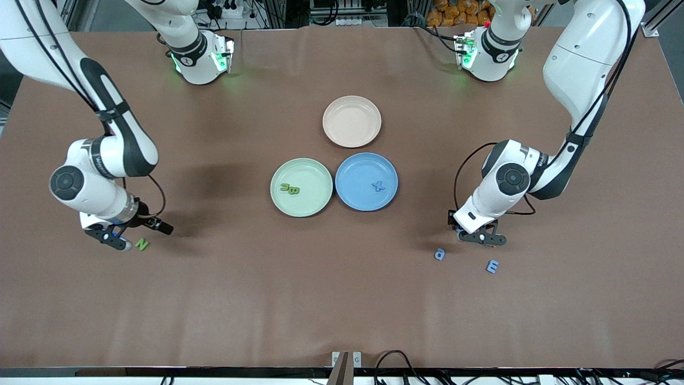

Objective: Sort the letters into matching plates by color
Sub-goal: 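Grasp the blue c with the left gripper while the right gripper grasps the green N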

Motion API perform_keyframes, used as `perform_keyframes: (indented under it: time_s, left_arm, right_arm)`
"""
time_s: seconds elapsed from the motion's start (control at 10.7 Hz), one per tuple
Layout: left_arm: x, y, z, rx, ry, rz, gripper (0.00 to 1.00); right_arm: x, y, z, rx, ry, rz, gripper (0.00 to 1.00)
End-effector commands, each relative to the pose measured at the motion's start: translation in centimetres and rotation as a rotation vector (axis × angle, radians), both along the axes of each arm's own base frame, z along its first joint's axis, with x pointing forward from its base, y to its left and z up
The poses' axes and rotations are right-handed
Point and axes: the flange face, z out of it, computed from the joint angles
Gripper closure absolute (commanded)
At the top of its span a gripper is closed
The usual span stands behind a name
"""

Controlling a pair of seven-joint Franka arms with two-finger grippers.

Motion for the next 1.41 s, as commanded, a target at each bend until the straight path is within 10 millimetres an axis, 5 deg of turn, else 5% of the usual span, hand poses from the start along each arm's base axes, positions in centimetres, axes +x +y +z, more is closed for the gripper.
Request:
perform_keyframes:
  time_s: [0.0, 0.66, 1.03, 1.31]
  left_arm:
    - [0.6, 0.1, -0.5, 0.002, -0.013, -0.024, 0.46]
    - [0.4, -0.7, -0.5, 0.001, -0.013, -0.024, 0.61]
    - [0.4, -0.7, -0.2, 0.0, -0.016, -0.014, 0.92]
    - [0.9, -1.1, 1.7, 0.011, -0.015, 0.008, 0.99]
  right_arm:
    - [2.4, -3.8, -1.7, -0.025, -0.01, -0.008, 0.0]
    - [3.7, -6.5, -3.9, -0.018, -0.021, -0.038, 0.0]
    - [3.8, -6.6, -4.8, -0.009, -0.039, -0.042, 0.0]
    - [3.8, -6.5, -5.3, -0.003, -0.049, -0.043, 0.0]
